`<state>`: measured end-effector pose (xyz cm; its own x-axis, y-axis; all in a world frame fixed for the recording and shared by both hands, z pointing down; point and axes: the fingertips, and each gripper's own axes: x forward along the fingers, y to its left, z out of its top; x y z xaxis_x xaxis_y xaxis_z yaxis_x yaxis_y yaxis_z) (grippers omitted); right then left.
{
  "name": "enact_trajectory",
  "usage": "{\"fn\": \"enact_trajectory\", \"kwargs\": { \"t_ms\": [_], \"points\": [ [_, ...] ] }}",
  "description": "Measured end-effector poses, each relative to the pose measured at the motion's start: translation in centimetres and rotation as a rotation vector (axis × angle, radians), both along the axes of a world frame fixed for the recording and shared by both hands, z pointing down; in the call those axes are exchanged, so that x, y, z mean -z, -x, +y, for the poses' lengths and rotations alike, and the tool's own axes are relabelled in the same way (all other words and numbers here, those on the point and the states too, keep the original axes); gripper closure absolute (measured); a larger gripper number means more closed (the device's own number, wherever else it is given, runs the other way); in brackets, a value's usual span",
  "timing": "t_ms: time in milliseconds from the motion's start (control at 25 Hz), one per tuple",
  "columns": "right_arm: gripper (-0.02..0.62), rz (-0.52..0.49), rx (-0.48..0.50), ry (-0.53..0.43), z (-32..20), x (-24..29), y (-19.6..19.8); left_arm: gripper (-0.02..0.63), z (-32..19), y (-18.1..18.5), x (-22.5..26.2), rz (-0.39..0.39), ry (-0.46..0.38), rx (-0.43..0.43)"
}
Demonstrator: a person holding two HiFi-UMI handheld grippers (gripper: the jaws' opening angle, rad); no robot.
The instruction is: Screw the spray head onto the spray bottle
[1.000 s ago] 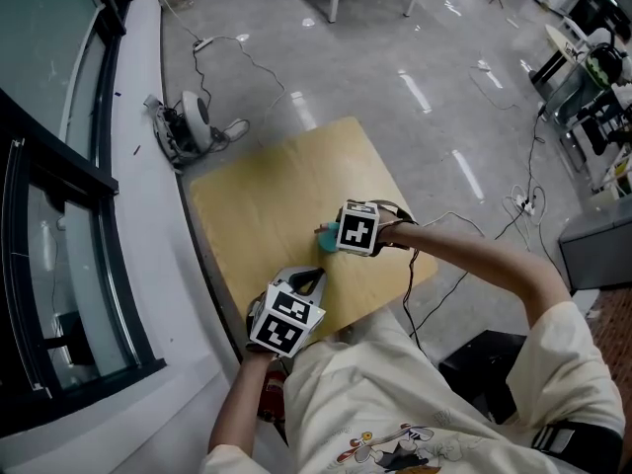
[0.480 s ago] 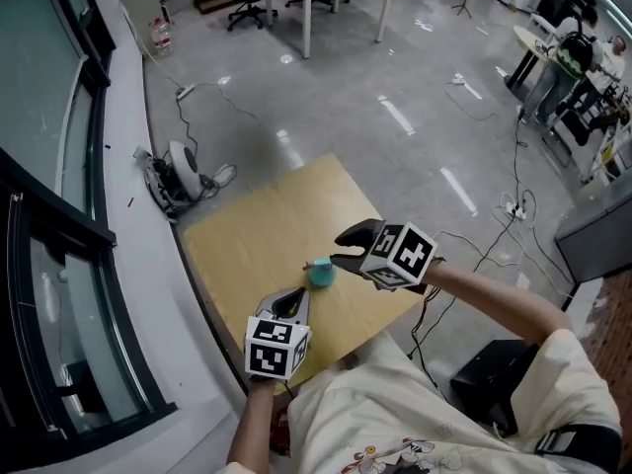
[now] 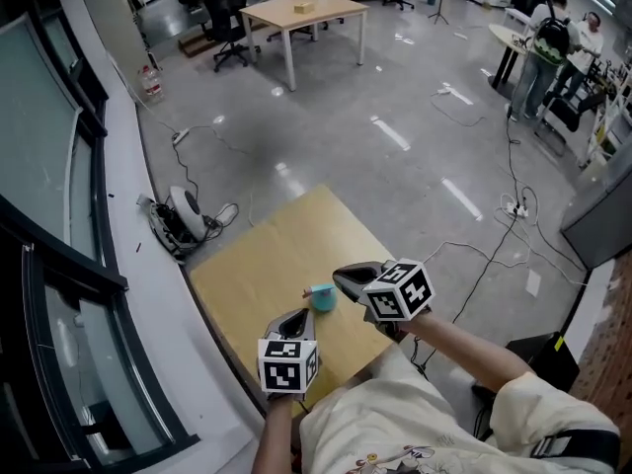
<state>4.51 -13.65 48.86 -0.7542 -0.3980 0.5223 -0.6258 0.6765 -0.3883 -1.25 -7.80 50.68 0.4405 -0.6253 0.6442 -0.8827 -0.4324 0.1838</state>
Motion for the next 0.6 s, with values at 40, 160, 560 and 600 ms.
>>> {"fn": "enact_trajectory", "kwargs": {
  "t_ms": [40, 160, 560, 600],
  "points": [
    [0.588, -0.004, -0.011, 0.011, 0.2, -0.3, -0.3, 0.598, 0.0, -0.3, 0.0, 0.003, 0.004, -0.003],
    [0.588, -0.002, -0.022, 0.032, 0.7, -1.0, -1.0, 0.598, 0.2, -1.1, 0.1, 0.009, 0.009, -0.015],
    [0.588, 0.029, -0.014, 0.01, 1.4, -1.0, -1.4, 0.598, 0.5, -2.2, 0.1, 0.001, 0.02, -0.035],
    [0.588, 0.031, -0.012, 0.008, 1.4, -0.9, -1.3, 0.598, 0.5, -2.3, 0.1, 0.0, 0.021, -0.036]
  ]
}}
